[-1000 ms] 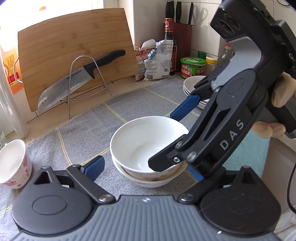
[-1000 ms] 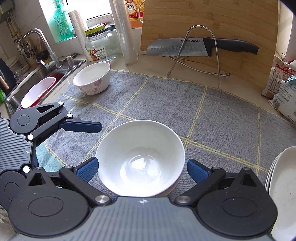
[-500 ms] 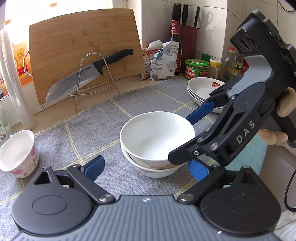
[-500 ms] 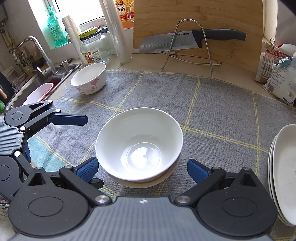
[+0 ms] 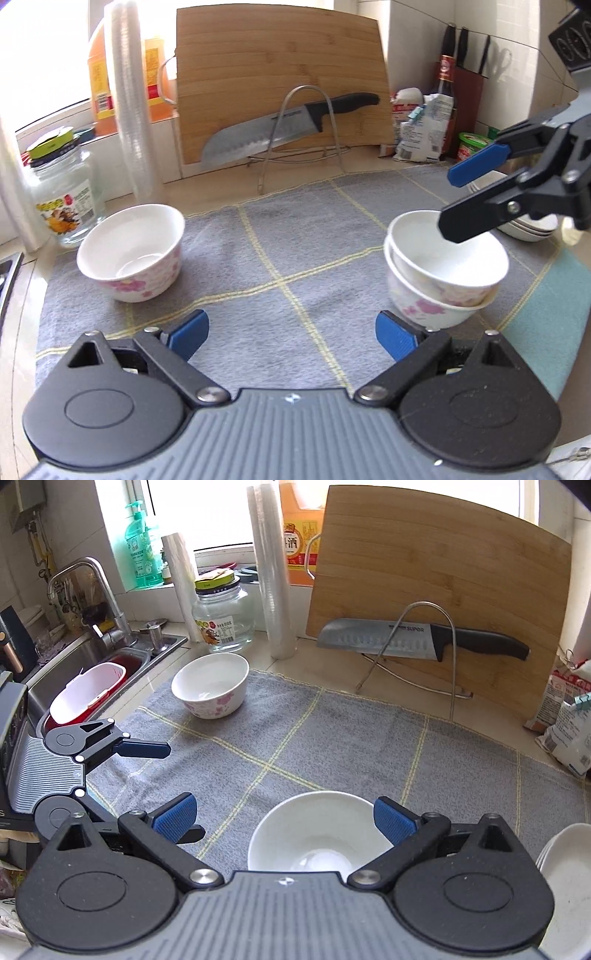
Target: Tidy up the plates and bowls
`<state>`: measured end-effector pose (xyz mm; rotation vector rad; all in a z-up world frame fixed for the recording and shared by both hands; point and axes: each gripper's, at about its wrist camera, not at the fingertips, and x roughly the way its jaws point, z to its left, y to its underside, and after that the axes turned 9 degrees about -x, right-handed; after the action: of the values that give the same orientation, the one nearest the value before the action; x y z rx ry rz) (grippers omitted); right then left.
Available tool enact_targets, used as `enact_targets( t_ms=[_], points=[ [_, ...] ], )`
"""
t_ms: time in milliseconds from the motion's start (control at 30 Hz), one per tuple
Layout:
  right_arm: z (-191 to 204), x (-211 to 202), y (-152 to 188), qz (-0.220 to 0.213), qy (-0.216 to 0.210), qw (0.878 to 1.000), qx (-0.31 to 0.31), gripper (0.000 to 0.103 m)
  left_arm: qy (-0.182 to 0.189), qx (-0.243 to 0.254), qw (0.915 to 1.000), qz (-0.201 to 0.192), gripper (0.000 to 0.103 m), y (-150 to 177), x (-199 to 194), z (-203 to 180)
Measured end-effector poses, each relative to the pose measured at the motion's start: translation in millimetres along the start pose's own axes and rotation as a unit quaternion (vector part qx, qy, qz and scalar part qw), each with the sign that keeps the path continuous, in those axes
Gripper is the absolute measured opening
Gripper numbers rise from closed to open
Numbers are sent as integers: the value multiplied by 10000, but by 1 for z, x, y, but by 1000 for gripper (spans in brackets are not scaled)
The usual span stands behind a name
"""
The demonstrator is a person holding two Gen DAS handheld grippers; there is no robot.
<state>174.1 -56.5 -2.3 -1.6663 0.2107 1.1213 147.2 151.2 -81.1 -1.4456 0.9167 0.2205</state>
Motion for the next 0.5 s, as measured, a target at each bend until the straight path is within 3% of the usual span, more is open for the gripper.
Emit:
enact_targets(
  t_ms=[333, 500],
  points=[
    [29, 31, -46, -39, -99, 9989, -453, 103, -787, -388, 9959, -219, 97, -3, 15, 59],
    [37, 46, -62, 22, -187, 9980, -605, 103, -967, -542, 9935, -254, 97, -3, 29, 75]
  ],
)
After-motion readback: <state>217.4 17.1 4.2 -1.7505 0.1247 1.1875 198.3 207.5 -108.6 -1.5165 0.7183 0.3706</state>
